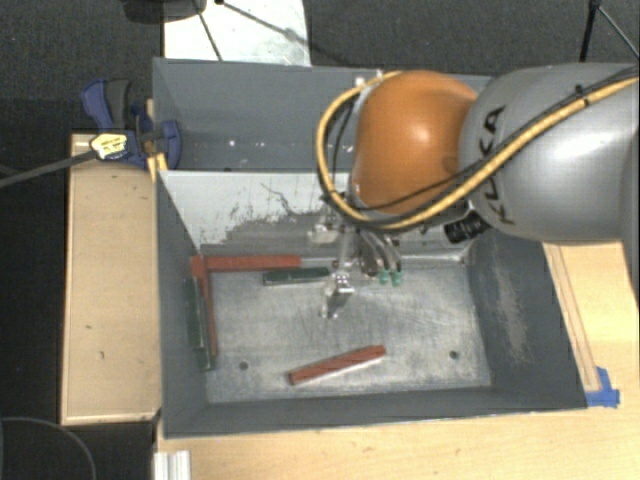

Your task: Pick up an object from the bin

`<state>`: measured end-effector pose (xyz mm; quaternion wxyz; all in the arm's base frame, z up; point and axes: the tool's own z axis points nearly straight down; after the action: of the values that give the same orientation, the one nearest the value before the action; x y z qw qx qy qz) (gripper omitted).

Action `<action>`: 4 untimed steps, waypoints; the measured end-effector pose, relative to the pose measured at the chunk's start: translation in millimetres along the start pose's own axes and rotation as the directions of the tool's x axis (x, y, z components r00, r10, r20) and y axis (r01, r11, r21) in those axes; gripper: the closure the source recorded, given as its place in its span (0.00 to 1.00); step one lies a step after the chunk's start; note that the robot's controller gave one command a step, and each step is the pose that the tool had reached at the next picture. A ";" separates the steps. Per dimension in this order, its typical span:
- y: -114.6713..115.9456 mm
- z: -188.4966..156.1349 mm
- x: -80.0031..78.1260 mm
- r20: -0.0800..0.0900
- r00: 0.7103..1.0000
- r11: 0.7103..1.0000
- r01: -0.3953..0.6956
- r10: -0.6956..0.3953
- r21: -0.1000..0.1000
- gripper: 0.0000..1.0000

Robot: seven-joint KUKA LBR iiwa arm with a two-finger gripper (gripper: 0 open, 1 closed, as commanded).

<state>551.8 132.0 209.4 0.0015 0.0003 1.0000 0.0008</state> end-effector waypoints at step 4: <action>-51.7 134.6 28.1 0.005 0.938 0.938 0.348 -0.347 0.000 1.00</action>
Offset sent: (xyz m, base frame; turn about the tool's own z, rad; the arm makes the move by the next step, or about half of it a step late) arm -0.0522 -0.0106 -0.1029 -0.2639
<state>524.1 80.5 74.6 0.0043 -0.1763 0.9843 0.0008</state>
